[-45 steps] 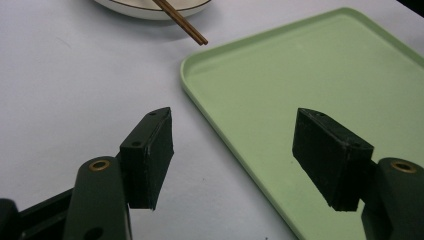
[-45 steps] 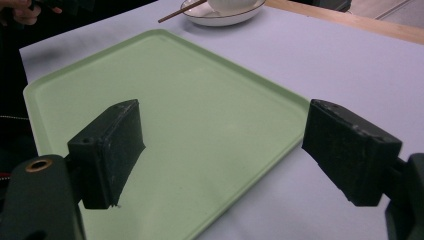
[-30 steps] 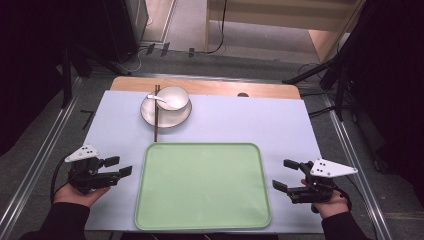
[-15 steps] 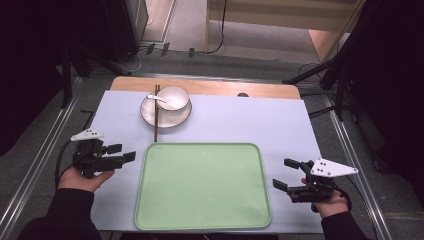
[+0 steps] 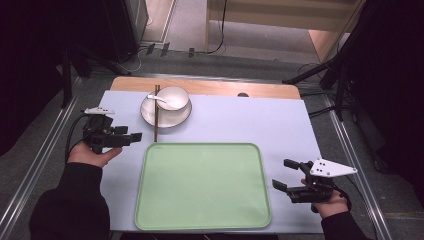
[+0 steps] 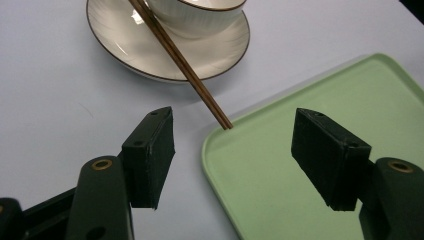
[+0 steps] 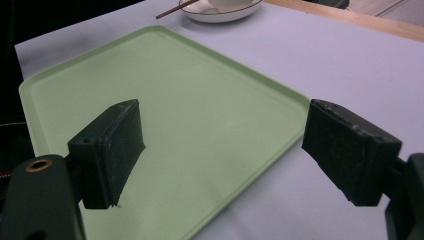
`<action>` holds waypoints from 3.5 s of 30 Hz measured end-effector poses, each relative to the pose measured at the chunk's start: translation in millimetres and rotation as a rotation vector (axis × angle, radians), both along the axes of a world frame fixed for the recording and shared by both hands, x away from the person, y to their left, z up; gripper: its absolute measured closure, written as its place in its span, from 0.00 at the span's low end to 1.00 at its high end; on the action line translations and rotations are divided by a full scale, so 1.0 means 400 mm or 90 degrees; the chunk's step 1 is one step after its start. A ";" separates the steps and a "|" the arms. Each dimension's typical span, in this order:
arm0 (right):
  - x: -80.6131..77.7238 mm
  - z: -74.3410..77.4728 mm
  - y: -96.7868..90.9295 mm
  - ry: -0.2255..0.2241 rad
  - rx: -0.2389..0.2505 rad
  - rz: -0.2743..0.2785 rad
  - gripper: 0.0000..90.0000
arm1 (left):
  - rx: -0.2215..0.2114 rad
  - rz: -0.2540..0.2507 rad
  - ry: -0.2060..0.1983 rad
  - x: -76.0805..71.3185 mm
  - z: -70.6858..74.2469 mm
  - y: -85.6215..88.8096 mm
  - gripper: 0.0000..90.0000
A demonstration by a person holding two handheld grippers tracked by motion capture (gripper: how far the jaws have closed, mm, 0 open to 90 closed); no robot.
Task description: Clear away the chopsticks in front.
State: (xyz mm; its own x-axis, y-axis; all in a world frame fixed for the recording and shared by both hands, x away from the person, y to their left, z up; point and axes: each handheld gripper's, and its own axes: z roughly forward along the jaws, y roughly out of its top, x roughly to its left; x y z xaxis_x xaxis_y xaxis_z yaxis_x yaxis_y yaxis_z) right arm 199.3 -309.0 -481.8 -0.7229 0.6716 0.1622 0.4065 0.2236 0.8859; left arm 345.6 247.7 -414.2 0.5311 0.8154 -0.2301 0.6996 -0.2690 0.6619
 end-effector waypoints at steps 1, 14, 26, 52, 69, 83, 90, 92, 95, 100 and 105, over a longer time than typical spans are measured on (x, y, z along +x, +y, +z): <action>0.000 0.000 0.000 0.000 0.000 -0.001 0.19 | 0.007 0.003 0.001 0.009 0.000 -0.004 0.38; -0.001 -0.001 0.004 0.005 -0.003 0.001 0.19 | 0.021 0.043 0.019 0.132 -0.027 -0.029 0.47; -0.012 0.003 0.007 0.003 -0.007 -0.001 0.19 | 0.092 0.104 0.039 0.235 -0.095 -0.104 0.65; -0.018 0.004 -0.001 -0.002 -0.007 0.001 0.19 | 0.107 0.135 0.064 0.293 -0.148 -0.142 0.76; -0.018 0.003 0.000 -0.001 -0.009 0.006 0.19 | 0.049 0.209 0.079 0.324 -0.174 -0.126 0.94; -0.019 0.004 -0.002 -0.003 -0.006 0.004 0.19 | 0.022 0.249 0.084 0.312 -0.120 -0.066 0.96; -0.012 0.003 0.002 0.001 -0.008 0.007 0.19 | 0.005 0.228 0.076 0.265 -0.044 -0.020 0.96; -0.008 0.004 0.005 -0.001 -0.007 0.009 0.19 | 0.004 0.214 0.073 0.241 -0.021 -0.018 0.96; -0.001 0.006 0.013 -0.002 -0.007 0.017 0.19 | 0.007 0.186 0.064 0.190 0.013 -0.030 0.96; 0.009 0.006 0.019 -0.004 -0.006 0.023 0.19 | -0.018 0.142 0.058 0.104 0.038 -0.061 0.96; 0.016 0.006 0.022 -0.005 -0.006 0.027 0.19 | -0.025 0.097 0.050 0.024 0.035 -0.093 0.96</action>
State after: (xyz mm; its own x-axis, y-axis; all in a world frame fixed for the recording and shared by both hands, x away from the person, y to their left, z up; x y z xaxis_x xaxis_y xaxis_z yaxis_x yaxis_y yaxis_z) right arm 205.9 -300.1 -479.2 -0.7524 0.6413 0.1504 0.3895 0.2491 0.8867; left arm 355.1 210.4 -400.0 0.3813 0.8745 -0.2996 0.7799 -0.1303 0.6121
